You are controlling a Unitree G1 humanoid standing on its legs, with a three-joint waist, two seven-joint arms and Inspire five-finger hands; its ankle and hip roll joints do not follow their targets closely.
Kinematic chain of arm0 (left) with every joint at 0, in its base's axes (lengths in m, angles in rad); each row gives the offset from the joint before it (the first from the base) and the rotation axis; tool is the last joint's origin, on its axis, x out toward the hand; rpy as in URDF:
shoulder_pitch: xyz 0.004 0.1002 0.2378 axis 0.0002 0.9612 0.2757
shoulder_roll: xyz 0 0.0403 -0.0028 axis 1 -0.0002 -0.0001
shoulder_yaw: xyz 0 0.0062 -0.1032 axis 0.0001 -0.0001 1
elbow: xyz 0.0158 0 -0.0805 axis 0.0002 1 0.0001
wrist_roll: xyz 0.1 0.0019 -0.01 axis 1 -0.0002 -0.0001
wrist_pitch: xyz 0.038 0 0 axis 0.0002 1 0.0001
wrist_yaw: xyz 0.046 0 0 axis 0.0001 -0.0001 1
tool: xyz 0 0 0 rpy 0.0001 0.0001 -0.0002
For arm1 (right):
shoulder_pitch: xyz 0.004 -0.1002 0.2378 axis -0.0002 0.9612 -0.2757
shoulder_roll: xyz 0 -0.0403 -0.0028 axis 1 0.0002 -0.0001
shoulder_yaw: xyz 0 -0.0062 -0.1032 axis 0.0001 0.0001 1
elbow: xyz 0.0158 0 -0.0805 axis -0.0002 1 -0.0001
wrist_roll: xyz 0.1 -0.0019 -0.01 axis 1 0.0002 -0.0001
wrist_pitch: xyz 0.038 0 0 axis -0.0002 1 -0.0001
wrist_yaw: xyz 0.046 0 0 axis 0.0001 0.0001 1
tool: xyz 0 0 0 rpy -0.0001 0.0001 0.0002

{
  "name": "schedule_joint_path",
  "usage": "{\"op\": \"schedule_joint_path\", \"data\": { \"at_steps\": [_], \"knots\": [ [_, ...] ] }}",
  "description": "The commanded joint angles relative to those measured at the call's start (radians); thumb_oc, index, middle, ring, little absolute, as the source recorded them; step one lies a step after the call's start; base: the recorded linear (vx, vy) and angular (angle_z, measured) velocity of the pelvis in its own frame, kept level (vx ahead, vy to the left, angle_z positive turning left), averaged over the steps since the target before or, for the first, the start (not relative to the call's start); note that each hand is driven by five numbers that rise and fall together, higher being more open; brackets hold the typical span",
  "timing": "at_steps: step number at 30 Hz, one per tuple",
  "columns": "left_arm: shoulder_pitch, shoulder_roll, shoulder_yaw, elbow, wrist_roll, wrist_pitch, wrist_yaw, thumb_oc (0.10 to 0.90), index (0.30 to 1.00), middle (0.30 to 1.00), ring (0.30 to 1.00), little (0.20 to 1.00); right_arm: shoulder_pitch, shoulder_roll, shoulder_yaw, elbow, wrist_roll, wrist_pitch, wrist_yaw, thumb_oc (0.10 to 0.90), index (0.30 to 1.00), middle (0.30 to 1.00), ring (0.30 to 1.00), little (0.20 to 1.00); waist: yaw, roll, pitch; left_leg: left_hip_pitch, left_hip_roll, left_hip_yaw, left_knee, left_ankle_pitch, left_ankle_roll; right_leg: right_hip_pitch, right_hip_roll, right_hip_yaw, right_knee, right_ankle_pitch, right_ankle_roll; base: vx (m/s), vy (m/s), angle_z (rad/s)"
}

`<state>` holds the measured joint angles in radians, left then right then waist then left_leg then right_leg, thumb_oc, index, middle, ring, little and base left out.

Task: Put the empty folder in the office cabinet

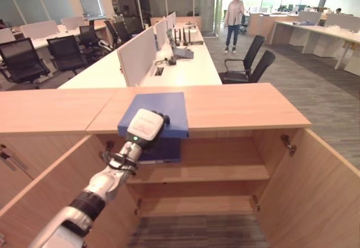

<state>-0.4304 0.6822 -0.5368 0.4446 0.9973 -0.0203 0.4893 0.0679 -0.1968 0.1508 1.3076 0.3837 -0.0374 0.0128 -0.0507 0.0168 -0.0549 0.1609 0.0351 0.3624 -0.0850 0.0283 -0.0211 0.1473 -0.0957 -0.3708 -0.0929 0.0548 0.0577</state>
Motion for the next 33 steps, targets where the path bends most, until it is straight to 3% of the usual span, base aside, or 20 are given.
{"op": "schedule_joint_path", "data": {
  "at_steps": [1,10,13,16,17,18,20,21,23,27,33],
  "knots": [
    [-0.116,0.01,0.006,0.13,0.016,0.037,-0.043,0.4,0.3,0.3,0.3,0.3,-0.065,0.011,0.024,0.061,0.008,-0.025,-0.011,0.8,0.9,0.9,0.9,0.9,0.001,-0.034,0.019,0.03,0.027,-0.028,-0.002,-0.092,-0.058,0.025,-0.047,-0.048,0.006,-0.018,0.095,0.0,0.0,0.0],
    [-0.113,0.023,0.019,0.14,0.006,0.043,-0.032,0.4,0.3,0.3,0.3,0.3,-0.057,0.008,0.021,0.071,0.006,-0.025,-0.013,0.8,0.9,0.9,0.9,0.9,-0.002,-0.03,0.018,0.036,0.021,-0.027,-0.002,-0.096,-0.055,0.028,-0.051,-0.049,0.006,-0.018,0.096,0.0,0.0,0.0],
    [-0.085,0.001,0.112,-0.005,-0.091,0.017,-0.018,0.4,0.3,0.3,0.3,0.3,-0.054,0.018,0.015,0.073,0.009,-0.026,-0.014,0.8,0.9,0.9,0.9,0.9,0.008,-0.035,0.022,0.034,0.02,-0.034,-0.002,-0.094,-0.054,0.03,-0.05,-0.053,0.006,-0.02,0.093,0.0,0.0,0.0],
    [0.049,-0.052,0.26,-0.306,-0.23,-0.073,-0.065,0.4,0.3,0.3,0.3,0.3,-0.064,0.032,-0.008,0.057,0.018,-0.034,-0.017,0.8,0.9,0.9,0.9,0.9,0.025,-0.043,0.035,0.022,0.018,-0.03,-0.002,-0.077,-0.047,0.024,-0.055,-0.075,0.006,-0.008,0.081,-0.02,0.001,-0.02],
    [0.063,-0.05,0.272,-0.323,-0.232,-0.072,-0.076,0.4,0.3,0.3,0.3,0.3,-0.064,0.031,-0.004,0.057,0.018,-0.033,-0.017,0.8,0.9,0.9,0.9,0.9,0.022,-0.04,0.029,0.028,0.021,-0.046,-0.002,-0.091,-0.051,0.029,-0.052,-0.058,0.006,-0.019,0.088,-0.07,-0.001,0.04],
    [0.16,-0.105,0.349,-0.484,-0.355,-0.136,-0.111,0.4,0.3,0.3,0.3,0.3,-0.073,0.044,-0.011,0.011,0.044,-0.05,-0.009,0.8,0.9,0.9,0.9,0.9,0.033,-0.046,0.039,0.017,0.02,-0.035,-0.002,-0.075,-0.045,0.022,-0.057,-0.078,0.006,-0.006,0.078,0.06,0.0,0.1],
    [0.263,-0.166,0.408,-0.608,-0.54,-0.198,-0.174,0.4,0.3,0.3,0.3,0.3,-0.072,0.049,-0.002,-0.102,0.074,-0.071,0.003,0.8,0.9,0.9,0.9,0.9,0.039,-0.049,0.046,0.011,0.02,-0.039,-0.002,-0.071,-0.044,0.018,-0.058,-0.079,0.006,-0.001,0.076,-0.02,-0.001,0.08],
    [0.27,-0.166,0.415,-0.616,-0.545,-0.196,-0.181,0.4,0.3,0.3,0.3,0.3,-0.069,0.048,0.001,-0.106,0.074,-0.069,0.003,0.8,0.9,0.9,0.9,0.9,0.037,-0.046,0.04,0.018,0.023,-0.054,-0.002,-0.086,-0.049,0.024,-0.055,-0.063,0.006,-0.013,0.083,-0.04,0.001,0.06],
    [0.413,-0.223,0.484,-0.723,-0.834,-0.248,-0.263,0.4,0.3,0.3,0.3,0.3,-0.031,0.006,0.021,-0.433,0.094,-0.101,0.021,0.8,0.9,0.9,0.9,0.9,0.045,-0.053,0.062,0.001,0.02,-0.042,-0.002,-0.068,-0.04,0.008,-0.059,-0.08,0.006,0.004,0.072,-0.09,-0.002,0.11],
    [0.573,-0.233,0.592,-0.812,-1.082,-0.267,-0.351,0.4,0.3,0.3,0.3,0.3,0.059,-0.096,-0.028,-0.858,0.095,-0.128,0.052,0.8,0.9,0.9,0.9,0.9,0.052,-0.056,0.073,-0.011,0.019,-0.048,-0.002,-0.065,-0.036,-0.001,-0.056,-0.087,0.006,0.006,0.07,-0.03,-0.004,0.06],
    [0.703,-0.264,0.713,-0.883,-1.412,-0.266,-0.445,0.4,0.3,0.3,0.3,0.3,0.098,-0.189,-0.127,-1.204,0.087,-0.159,0.084,0.8,0.9,0.9,0.9,0.9,0.065,-0.055,0.079,-0.014,0.021,-0.07,-0.002,-0.078,-0.036,0.002,-0.05,-0.082,0.006,-0.006,0.075,0.0,0.005,0.12]
  ]
}}
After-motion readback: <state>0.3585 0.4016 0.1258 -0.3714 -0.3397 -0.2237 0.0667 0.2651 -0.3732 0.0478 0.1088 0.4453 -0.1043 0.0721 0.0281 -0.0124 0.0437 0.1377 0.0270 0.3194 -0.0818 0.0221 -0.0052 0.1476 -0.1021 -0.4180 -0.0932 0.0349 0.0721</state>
